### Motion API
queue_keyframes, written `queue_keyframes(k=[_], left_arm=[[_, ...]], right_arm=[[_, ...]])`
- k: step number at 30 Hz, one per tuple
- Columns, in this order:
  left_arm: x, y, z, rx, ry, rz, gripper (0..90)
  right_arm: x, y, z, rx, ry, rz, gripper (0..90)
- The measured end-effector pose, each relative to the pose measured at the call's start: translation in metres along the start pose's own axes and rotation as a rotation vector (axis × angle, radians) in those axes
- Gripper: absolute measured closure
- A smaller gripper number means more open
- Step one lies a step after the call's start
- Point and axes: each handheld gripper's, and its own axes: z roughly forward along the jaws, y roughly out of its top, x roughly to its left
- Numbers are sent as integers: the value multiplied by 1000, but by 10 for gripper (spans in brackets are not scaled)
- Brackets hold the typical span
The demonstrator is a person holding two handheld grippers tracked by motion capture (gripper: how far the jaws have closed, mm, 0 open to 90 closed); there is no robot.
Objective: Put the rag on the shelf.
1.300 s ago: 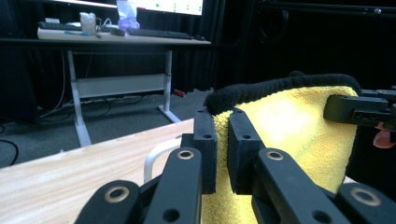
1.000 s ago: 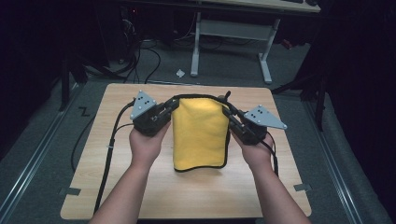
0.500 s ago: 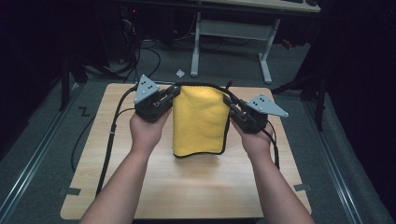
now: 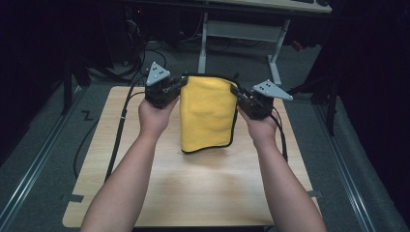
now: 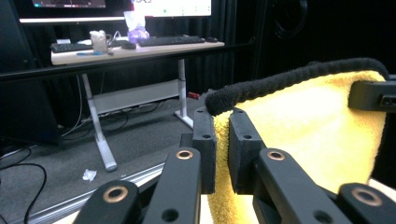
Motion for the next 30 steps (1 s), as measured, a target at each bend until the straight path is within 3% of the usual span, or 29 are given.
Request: queue_keyframes(k=[5,8,10,12,22,30], left_arm=[[14,-6,16,37,6,-22,814],[19,-12,23,67,10,-29,813],[24,-23,33,123,2,-41,822],[24,-29,38,148,4,-42,832],[26,-57,45,209,-8,-86,834],[27,-73,47,241,-29,-120,835]], right_arm=[[-10,1,16,31,7,-5,805],[-15,-4,26,75,12,-34,805],[-19,-9,32,94,17,-25,805],[-23,-14,37,119,18,-21,805],[-32,-41,47,190,45,-12,803],[-33,-51,49,214,53,-16,803]])
